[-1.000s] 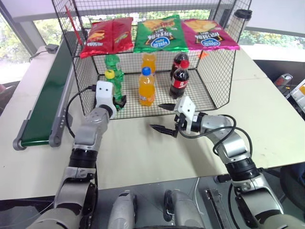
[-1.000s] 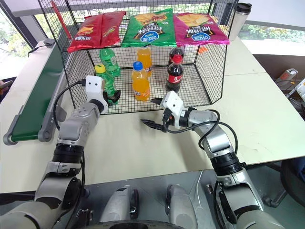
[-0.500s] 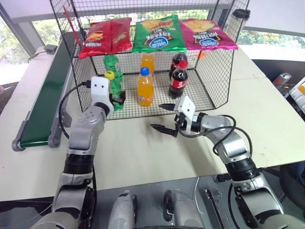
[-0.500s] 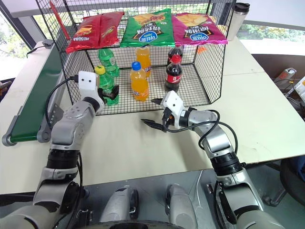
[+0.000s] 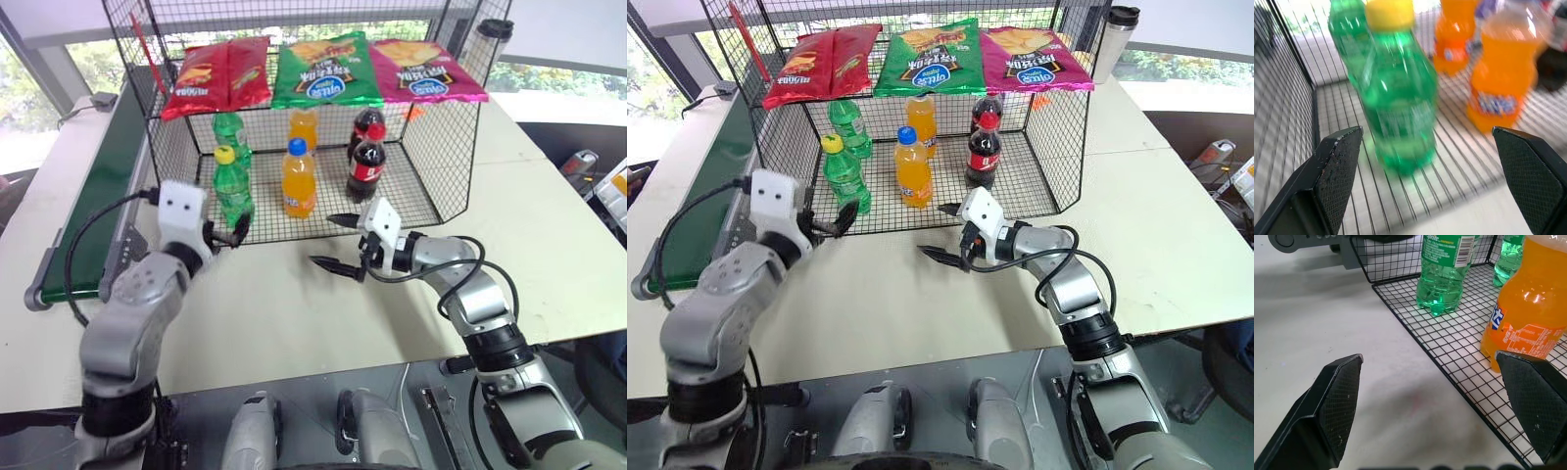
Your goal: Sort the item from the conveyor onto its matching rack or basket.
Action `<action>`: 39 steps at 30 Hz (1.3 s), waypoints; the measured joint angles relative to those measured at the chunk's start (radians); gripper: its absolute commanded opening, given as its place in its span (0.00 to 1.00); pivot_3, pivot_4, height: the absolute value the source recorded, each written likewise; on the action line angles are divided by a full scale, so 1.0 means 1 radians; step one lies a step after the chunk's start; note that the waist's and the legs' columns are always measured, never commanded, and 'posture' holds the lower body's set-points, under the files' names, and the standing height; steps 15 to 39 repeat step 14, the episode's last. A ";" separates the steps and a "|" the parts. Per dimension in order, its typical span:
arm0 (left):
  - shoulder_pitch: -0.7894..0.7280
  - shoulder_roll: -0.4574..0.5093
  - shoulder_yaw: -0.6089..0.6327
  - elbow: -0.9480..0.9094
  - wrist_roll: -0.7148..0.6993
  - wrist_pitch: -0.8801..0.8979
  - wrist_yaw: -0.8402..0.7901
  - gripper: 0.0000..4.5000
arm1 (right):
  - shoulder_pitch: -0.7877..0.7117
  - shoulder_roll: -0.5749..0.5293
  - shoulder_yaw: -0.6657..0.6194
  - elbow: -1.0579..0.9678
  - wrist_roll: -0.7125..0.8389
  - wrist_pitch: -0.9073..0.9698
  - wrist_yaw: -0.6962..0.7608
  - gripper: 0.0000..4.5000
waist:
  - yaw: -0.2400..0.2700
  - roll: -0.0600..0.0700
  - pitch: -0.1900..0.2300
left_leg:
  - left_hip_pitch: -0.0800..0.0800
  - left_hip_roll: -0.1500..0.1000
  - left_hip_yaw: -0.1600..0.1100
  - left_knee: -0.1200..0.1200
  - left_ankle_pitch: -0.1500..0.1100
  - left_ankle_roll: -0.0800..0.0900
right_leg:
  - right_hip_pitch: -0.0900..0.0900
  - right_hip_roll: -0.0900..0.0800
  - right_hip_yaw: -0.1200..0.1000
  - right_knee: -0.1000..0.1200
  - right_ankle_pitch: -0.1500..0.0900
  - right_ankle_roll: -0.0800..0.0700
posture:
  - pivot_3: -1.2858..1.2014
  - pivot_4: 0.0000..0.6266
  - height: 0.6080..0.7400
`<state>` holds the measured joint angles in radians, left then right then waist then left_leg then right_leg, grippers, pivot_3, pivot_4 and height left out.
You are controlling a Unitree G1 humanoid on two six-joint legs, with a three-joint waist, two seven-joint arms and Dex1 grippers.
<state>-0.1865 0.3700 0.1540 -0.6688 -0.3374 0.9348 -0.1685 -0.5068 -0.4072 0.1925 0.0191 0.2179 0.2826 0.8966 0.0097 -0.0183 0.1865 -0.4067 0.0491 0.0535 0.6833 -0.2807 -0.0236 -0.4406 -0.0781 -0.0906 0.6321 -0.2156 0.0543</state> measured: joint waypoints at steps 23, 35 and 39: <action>0.266 -0.047 0.100 -0.140 -0.024 0.024 0.038 0.98 | 0.062 -0.035 -0.005 0.029 -0.018 -0.034 0.010 1.00 | 0.002 0.000 0.000 | 0.000 0.000 0.000 0.000 0.000 0.000 | 0.001 0.000 0.000 0.000 0.000 -0.001 | 0.52 0.24 1.00; 0.266 -0.047 0.100 -0.140 -0.024 0.024 0.038 0.98 | 0.062 -0.035 -0.005 0.029 -0.018 -0.034 0.010 1.00 | 0.002 0.000 0.000 | 0.000 0.000 0.000 0.000 0.000 0.000 | 0.001 0.000 0.000 0.000 0.000 -0.001 | 0.52 0.24 1.00; 0.266 -0.047 0.100 -0.140 -0.024 0.024 0.038 0.98 | 0.062 -0.035 -0.005 0.029 -0.018 -0.034 0.010 1.00 | 0.002 0.000 0.000 | 0.000 0.000 0.000 0.000 0.000 0.000 | 0.001 0.000 0.000 0.000 0.000 -0.001 | 0.52 0.24 1.00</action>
